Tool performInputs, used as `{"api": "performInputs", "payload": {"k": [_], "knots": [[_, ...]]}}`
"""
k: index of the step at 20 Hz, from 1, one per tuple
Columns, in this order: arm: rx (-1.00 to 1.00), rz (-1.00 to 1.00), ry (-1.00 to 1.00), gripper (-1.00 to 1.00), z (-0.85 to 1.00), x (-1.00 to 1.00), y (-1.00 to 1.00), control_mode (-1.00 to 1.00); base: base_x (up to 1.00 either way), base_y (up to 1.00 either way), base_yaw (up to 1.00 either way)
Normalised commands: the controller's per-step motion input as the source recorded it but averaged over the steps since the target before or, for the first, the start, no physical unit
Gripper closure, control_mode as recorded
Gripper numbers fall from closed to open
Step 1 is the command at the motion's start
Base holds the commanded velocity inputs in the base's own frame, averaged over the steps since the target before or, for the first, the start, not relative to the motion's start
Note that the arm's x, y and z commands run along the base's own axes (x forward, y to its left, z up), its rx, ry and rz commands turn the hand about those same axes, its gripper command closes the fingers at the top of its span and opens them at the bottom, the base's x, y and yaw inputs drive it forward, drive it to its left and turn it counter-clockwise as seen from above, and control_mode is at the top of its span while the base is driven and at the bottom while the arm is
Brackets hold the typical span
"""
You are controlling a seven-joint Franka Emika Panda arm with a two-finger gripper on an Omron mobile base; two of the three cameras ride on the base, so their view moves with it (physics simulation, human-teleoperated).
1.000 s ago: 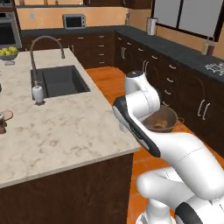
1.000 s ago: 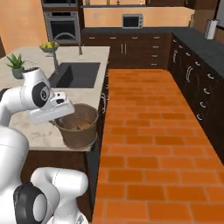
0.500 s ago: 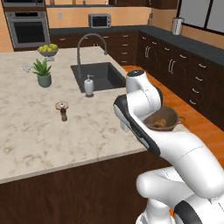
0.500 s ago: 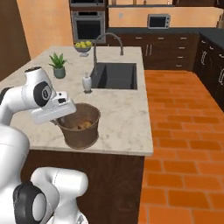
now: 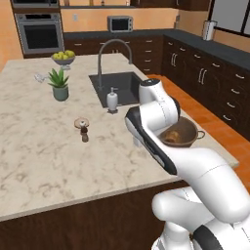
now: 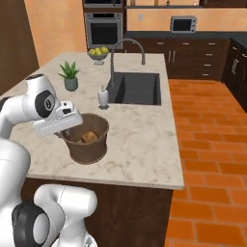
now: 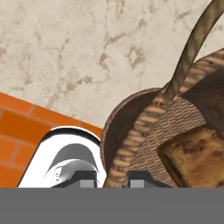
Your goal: Open the cabinet, pick up the bread from the cabinet and place it in the basket. Then move the basket to the dining counter.
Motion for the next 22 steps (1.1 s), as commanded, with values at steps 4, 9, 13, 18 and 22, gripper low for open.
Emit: {"api": "performInputs", "payload": {"k": [4, 9, 13, 18, 22], "knots": [[0.00, 0.00, 0.00, 1.00, 0.00, 0.00, 0.00, 1.00, 0.40, 0.04, 0.03], [0.00, 0.06, 0.00, 1.00, -0.02, 0.38, 0.00, -1.00, 0.07, 0.00, 0.01], [0.00, 0.13, 0.04, 1.00, -0.19, 0.80, 0.00, -1.00, 0.00, 0.00, 0.00], [0.00, 0.09, 0.13, 1.00, -0.53, 0.96, 0.00, -1.00, 0.00, 0.00, 0.00], [0.00, 0.02, 0.11, 1.00, -0.57, 0.86, 0.00, -1.00, 0.00, 0.00, 0.00]]}}
